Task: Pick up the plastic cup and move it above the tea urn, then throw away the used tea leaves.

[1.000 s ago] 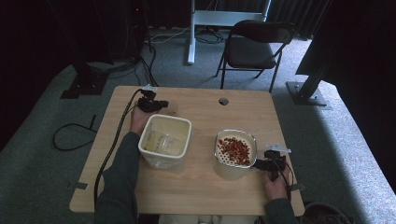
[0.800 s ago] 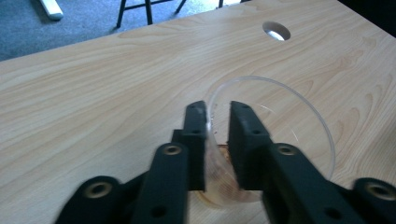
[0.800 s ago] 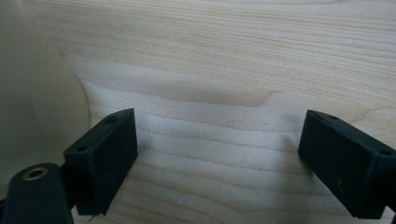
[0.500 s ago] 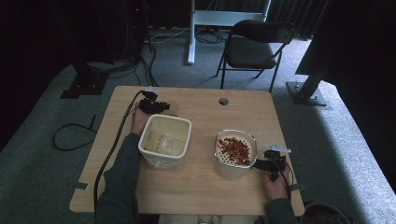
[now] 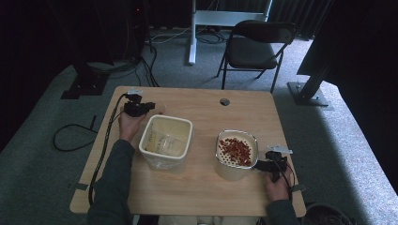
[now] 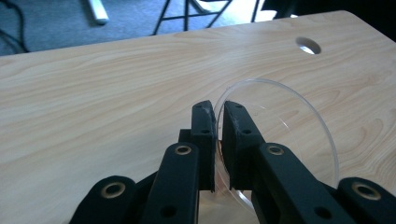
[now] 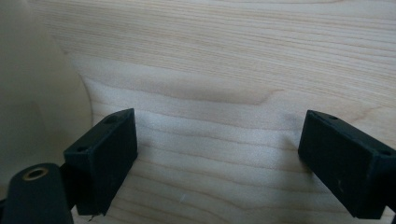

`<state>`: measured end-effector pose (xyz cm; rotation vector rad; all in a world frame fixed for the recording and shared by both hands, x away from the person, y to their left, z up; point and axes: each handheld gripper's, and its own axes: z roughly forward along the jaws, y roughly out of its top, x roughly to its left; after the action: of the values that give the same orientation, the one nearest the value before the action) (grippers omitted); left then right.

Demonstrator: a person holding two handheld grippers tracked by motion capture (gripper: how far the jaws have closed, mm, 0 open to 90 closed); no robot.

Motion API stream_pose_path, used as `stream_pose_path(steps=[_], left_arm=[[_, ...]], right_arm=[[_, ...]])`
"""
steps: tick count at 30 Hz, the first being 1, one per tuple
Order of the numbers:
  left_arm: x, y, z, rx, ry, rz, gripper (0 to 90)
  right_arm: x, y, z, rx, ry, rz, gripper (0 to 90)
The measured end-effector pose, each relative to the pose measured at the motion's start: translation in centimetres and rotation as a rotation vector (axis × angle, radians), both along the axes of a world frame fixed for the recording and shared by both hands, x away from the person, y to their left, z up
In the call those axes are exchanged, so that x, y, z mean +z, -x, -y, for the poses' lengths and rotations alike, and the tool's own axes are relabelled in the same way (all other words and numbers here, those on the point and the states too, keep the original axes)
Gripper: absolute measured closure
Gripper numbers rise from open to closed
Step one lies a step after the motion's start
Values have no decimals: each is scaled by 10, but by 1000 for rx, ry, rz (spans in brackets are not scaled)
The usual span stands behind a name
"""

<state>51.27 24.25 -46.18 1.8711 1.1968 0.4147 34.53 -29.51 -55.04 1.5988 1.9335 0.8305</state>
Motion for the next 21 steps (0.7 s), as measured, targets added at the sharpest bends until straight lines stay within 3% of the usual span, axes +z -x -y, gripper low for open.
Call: stream_pose_path(steps=[13, 19, 20, 21], left_arm=[[9, 58, -48, 52, 10, 34, 846], [18, 84, -58, 34, -3, 55, 846], [21, 95, -59, 25, -15, 61, 846], [21, 95, -59, 25, -15, 61, 846]], right_arm=[[0, -1, 0, -1, -2, 0, 111], [0, -1, -1, -1, -2, 0, 112], [0, -1, -1, -1, -2, 0, 112], [0, -1, -1, -1, -2, 0, 112]])
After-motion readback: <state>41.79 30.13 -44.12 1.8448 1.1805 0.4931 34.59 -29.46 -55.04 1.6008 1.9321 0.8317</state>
